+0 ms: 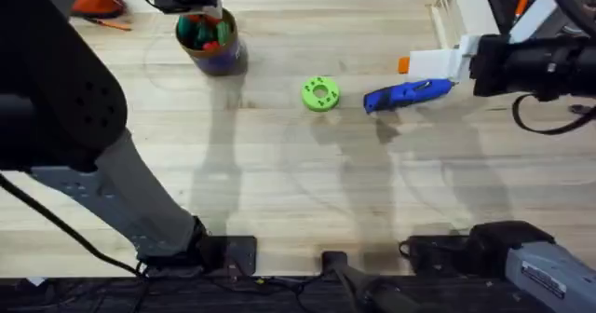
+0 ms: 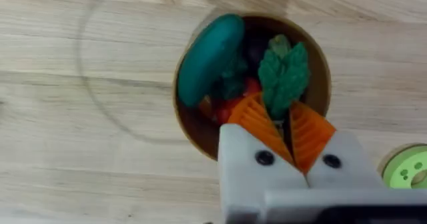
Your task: Pick up the gripper from the table and insert it into the empty holder that is missing its gripper. Then pick up a screw, insert it into the mounting hole, and use the screwdriver to tighten it. Finally, clean up the table by picking up the vegetable and placing it into the bucket.
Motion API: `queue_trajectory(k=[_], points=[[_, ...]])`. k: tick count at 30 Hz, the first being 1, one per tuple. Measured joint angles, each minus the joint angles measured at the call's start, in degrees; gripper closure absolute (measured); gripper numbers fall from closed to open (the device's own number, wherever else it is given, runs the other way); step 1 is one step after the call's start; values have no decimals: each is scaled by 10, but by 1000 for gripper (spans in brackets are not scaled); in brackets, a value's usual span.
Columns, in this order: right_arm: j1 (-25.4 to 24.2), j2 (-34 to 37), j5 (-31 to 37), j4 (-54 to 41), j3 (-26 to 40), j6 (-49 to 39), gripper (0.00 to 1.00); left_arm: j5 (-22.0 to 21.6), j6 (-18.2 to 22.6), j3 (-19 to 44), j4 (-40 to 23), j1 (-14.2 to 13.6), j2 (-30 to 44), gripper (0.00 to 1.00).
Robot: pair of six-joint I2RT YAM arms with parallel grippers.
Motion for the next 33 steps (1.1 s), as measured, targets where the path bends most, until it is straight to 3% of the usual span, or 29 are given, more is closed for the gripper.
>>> queue_trajectory(k=[3,4,7,8,21,33], points=[[0,0,0,0,0,0,9,0,1,0,-1,0,0,965],[0,0,0,0,0,0,9,0,2,0,-4,0,0,529],[0,0,0,0,0,0,9,0,2,0,-7,0,0,84],[0,0,0,0,0,0,8,0,1,0,-8,0,0,31],[0,0,0,0,0,0,9,0,1,16,-32,-7,-6,16],[0,0,0,0,0,0,9,1,2,25,-116,-10,-154,15]])
